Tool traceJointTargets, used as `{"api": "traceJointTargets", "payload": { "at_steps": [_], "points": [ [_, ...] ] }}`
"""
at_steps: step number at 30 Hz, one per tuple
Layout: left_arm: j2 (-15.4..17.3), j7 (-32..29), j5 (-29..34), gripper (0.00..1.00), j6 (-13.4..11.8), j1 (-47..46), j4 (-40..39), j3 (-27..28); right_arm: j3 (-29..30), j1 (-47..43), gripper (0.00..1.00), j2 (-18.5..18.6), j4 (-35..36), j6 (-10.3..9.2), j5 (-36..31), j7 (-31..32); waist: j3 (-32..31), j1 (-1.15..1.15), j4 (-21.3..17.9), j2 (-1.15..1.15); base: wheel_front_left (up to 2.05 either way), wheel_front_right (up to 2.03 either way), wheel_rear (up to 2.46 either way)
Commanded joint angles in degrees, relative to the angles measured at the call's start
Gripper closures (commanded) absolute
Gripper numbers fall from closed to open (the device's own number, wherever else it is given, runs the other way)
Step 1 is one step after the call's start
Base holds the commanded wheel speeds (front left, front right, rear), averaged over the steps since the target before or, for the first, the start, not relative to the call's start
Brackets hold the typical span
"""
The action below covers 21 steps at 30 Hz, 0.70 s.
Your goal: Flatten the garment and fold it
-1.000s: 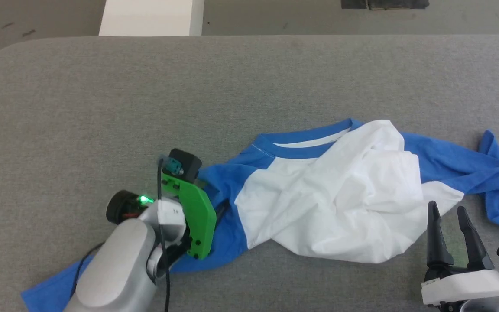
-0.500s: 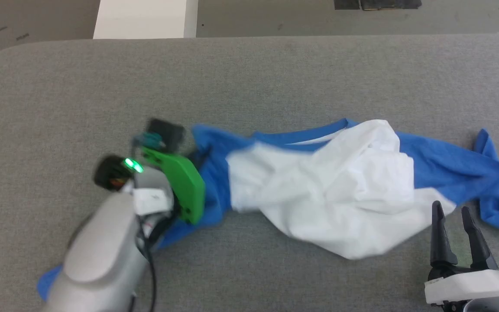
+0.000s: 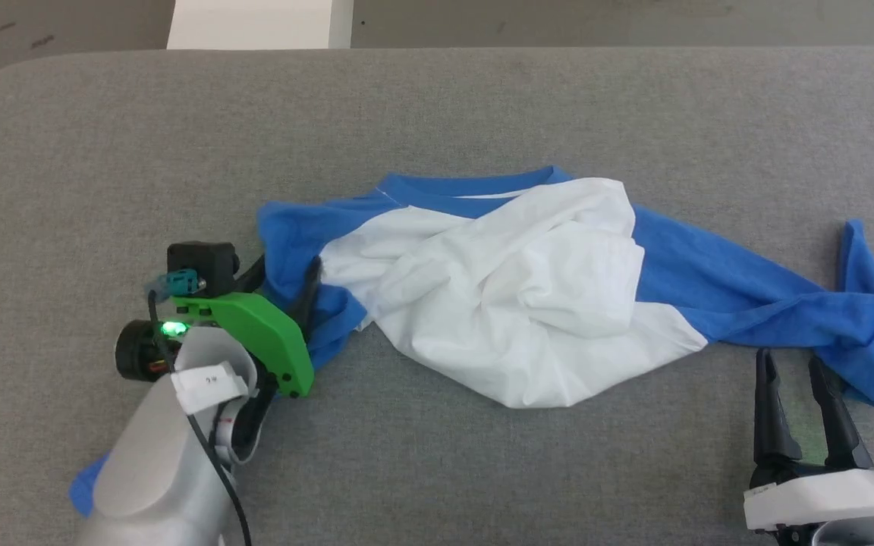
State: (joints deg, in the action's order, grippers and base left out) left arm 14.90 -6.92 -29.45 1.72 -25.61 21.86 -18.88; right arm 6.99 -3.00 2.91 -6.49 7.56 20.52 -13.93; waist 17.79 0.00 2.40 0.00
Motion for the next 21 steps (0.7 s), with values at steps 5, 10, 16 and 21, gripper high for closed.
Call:
{"api": "traceJointTargets", "payload": {
  "at_steps": [5, 10, 16, 21],
  "points": [
    [-1.0, 7.0, -0.3, 0.00, -0.5, 3.0, -3.9, 1.5, 0.2, 0.0, 0.00, 0.0, 0.1, -0.08, -0.8, 0.4, -1.7, 0.00, 0.7, 0.00, 0.00, 0.00, 0.00],
    [-0.1, 11.8, 1.8, 0.00, -2.7, 8.2, -12.5, 1.8, 0.1, -0.9, 0.00, 0.0, 0.1, -0.08, -0.9, 0.8, -3.5, 0.00, 1.4, 0.00, 0.00, 0.00, 0.00],
    [-0.8, 19.6, 4.5, 0.00, -5.7, 16.7, -20.9, 2.1, -0.4, -1.6, 0.00, 0.0, 0.4, -0.08, -0.8, 1.2, -5.0, 0.00, 1.5, 0.00, 0.00, 0.00, 0.00],
    [-3.2, 21.8, 8.6, 0.00, -7.0, 22.6, -24.9, 4.4, 0.0, -2.0, 0.00, 0.0, 0.9, -0.08, -1.0, 1.4, -5.7, 0.00, 1.8, 0.00, 0.00, 0.00, 0.00]
  ]
}}
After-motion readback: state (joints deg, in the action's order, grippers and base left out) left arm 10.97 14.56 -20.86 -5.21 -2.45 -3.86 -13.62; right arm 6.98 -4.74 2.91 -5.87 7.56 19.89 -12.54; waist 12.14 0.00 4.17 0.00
